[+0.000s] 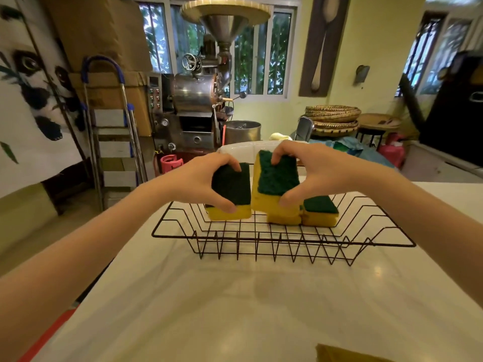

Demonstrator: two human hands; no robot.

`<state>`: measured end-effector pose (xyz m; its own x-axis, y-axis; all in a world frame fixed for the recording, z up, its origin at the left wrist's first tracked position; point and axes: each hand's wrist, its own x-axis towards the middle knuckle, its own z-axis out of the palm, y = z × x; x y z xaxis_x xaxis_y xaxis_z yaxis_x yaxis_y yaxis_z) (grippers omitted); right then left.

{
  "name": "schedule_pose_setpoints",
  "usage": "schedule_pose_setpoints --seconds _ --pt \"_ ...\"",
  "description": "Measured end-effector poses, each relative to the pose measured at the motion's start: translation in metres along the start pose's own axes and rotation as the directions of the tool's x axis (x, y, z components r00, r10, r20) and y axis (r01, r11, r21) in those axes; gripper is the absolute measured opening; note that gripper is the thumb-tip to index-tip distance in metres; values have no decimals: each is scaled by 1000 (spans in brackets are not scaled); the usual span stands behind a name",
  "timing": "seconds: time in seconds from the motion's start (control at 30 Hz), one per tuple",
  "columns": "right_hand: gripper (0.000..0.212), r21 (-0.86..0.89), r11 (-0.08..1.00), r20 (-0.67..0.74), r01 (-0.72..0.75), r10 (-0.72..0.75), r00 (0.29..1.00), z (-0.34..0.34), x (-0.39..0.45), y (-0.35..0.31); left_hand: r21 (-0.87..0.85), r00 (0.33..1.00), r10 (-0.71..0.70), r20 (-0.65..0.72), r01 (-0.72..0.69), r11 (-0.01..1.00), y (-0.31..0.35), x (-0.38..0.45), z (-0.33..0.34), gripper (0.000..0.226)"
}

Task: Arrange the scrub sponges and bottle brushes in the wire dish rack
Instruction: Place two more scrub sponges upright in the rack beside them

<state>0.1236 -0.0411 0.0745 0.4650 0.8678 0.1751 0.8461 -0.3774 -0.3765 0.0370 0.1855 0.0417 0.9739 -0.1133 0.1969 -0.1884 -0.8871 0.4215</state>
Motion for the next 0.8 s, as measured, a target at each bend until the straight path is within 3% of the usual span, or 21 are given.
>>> schedule_pose_setpoints --seconds 0.17,0.33,0.47,0.67,0.8 --pt "63 -24 999 -43 22 -23 999 13 35 16 150 986 -74 147 52 987 -38 41 16 71" --pt "71 103 993 26 -50 47 999 39 62 33 163 950 -164 264 124 979 -56 56 30 79" --pt "73 147 977 114 -152 136 984 56 83 46 159 931 -202 303 160 974 -61 57 29 78" --pt "73 185 953 222 -238 196 955 66 91 63 293 894 -288 343 190 937 -59 61 26 72" --pt "74 49 967 242 -250 231 942 68 89 65 315 886 -314 342 207 926 -58 63 28 73"
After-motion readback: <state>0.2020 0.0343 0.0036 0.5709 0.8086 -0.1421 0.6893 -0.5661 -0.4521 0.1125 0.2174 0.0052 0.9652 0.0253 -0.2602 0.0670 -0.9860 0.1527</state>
